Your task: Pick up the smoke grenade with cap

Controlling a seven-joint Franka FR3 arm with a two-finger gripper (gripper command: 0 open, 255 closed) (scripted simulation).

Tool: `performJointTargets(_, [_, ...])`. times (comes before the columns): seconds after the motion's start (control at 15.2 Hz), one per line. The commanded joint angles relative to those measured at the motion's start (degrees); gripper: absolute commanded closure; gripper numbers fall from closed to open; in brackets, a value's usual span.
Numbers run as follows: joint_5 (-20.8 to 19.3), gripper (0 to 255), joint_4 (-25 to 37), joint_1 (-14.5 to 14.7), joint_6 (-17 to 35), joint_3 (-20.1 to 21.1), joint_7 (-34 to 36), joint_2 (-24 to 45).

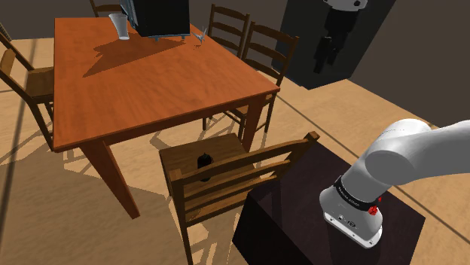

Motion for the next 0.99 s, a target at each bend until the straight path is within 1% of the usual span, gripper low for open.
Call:
performJointTargets(0.0, [0.0, 0, 0.0, 0.0, 0.0, 0.0, 0.0, 0.0])
performJointTargets(0.46, [3.78, 0, -7.75, 2.38, 12.55, 4.21, 5.41, 4.06])
performJointTargets(0.92, [6.89, 0, -11.83, 4.83, 26.04, 8.74, 10.52, 12.48])
